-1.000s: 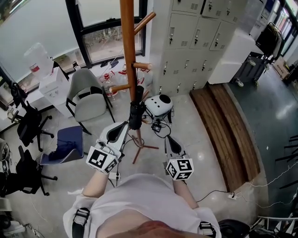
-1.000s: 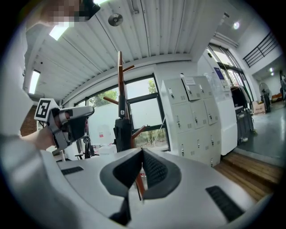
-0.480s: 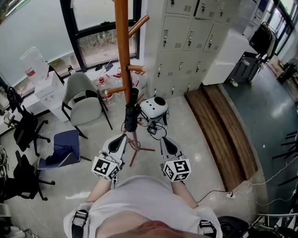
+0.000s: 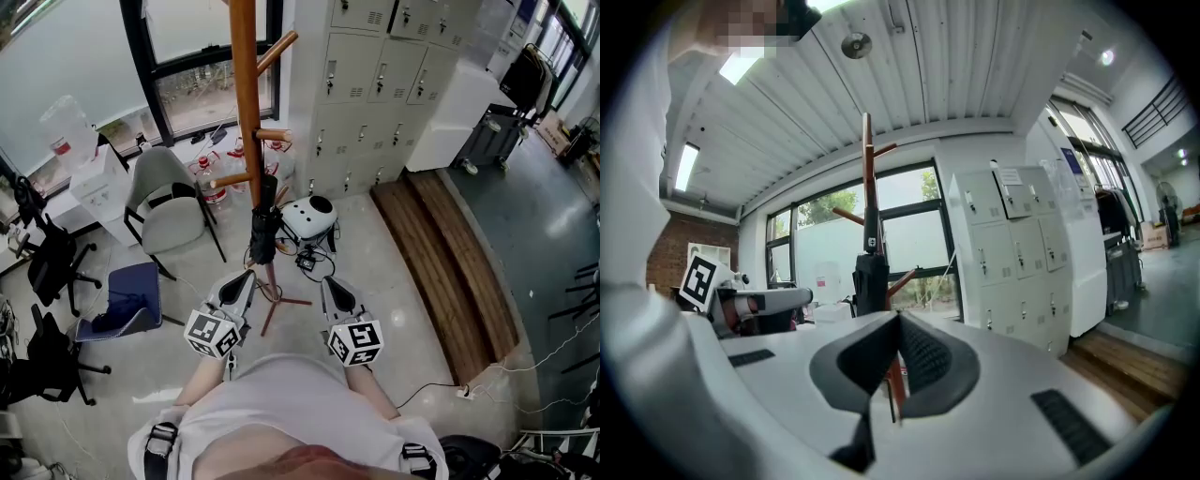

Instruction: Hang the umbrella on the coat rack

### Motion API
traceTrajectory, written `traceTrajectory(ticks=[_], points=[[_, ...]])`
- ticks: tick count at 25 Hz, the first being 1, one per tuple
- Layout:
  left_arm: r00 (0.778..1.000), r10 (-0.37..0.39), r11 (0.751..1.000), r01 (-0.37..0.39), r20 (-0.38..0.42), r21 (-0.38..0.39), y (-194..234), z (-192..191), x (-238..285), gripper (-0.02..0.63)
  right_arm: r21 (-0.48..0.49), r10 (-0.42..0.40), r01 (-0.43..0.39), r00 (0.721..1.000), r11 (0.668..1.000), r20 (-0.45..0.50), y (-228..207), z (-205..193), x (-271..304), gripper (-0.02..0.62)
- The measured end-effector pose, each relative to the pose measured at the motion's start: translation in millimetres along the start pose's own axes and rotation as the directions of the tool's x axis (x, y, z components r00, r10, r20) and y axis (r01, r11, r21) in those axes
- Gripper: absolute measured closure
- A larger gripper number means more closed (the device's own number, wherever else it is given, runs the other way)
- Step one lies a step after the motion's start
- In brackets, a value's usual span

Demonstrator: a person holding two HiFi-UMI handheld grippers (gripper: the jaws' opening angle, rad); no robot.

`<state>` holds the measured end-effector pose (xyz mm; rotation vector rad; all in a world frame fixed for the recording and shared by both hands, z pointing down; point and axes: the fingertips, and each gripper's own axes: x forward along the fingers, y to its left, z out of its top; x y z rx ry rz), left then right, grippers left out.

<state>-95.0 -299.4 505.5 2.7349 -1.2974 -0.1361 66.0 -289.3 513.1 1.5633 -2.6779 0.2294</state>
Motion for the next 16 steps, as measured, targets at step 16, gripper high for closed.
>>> traceTrajectory(ticks=[16], points=[[0.999,0.026,1.000,-0.026,-0.037,0.000,1,-13,-4,0.596,-0.005,0.026,-0.026,0.999,1.000,0.023,8,1,0,0.588]])
